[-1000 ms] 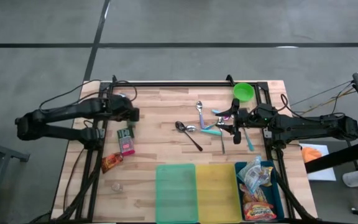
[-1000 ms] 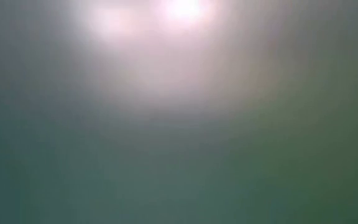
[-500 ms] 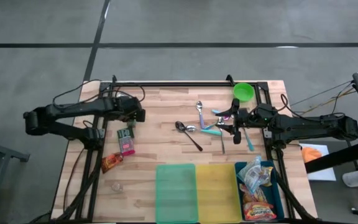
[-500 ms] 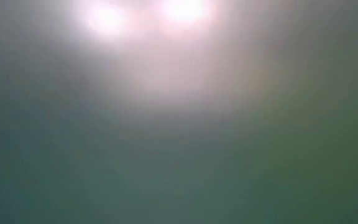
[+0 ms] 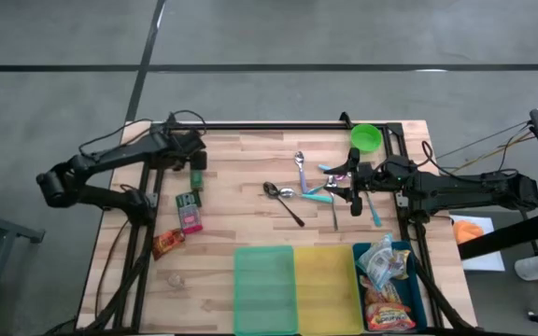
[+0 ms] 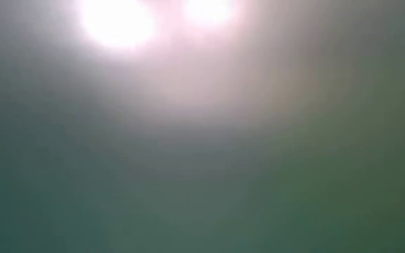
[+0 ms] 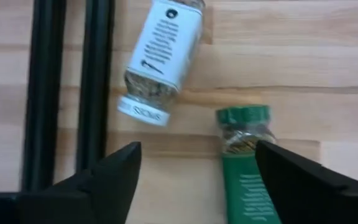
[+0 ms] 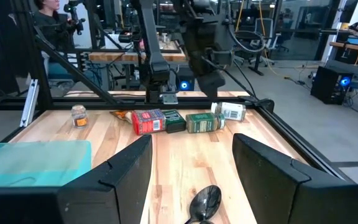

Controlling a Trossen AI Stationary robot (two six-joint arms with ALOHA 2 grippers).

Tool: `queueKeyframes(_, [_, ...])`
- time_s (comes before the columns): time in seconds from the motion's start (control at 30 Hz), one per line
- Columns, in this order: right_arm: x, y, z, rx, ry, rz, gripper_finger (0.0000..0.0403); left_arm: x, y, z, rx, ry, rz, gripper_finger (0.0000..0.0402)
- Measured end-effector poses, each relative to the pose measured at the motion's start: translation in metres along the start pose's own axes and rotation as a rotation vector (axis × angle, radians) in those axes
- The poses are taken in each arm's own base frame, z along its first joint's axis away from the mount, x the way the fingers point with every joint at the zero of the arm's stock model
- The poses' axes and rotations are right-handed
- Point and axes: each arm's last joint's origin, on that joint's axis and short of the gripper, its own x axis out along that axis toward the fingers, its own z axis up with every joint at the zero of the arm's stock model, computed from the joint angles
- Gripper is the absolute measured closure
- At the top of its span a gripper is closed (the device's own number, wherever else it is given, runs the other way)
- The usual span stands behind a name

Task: Pick & Place Food Item
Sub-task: Put the white seasoning bottle into the green bin

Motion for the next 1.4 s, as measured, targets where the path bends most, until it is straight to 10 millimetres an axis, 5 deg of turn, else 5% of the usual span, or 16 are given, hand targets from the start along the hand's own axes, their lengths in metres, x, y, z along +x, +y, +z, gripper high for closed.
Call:
queueKeyframes(0.7, [0.000,0.000,0.000,0.000,0.000,0.000,0.0181,0.051,0.027,0.001,0.095,0.008,0.028,0.0064])
queueKeyframes(1.4, [0.000,0.000,0.000,0.000,0.000,0.000,0.0181,0.076,0.030,-0.009,0.186,-0.070,-0.029,0.0071])
